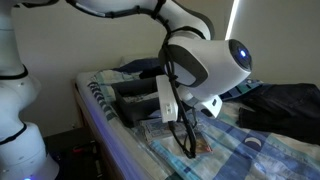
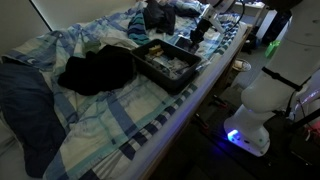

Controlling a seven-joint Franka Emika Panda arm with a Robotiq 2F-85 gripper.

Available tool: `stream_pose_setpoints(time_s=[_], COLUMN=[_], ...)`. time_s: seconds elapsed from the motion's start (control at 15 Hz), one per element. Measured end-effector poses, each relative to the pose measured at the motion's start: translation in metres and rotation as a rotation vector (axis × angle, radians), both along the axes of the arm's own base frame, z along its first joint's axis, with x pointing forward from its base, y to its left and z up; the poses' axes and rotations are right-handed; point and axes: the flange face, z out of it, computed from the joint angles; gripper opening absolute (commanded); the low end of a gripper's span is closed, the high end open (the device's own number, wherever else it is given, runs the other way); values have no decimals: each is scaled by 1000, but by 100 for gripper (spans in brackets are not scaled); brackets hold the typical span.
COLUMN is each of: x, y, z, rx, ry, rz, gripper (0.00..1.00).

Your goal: Pick the magazines on the bed and put them in the box

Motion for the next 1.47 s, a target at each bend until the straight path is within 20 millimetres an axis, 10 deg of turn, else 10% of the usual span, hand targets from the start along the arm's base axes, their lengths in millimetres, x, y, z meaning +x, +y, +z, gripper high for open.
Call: stream_pose_setpoints(time_s=[0.93, 1.47], x=[-11, -12], y=[4, 47], z=[107, 163], rx=[10, -3], ry=[-159, -256], rz=[-136, -63], gripper=[1, 1])
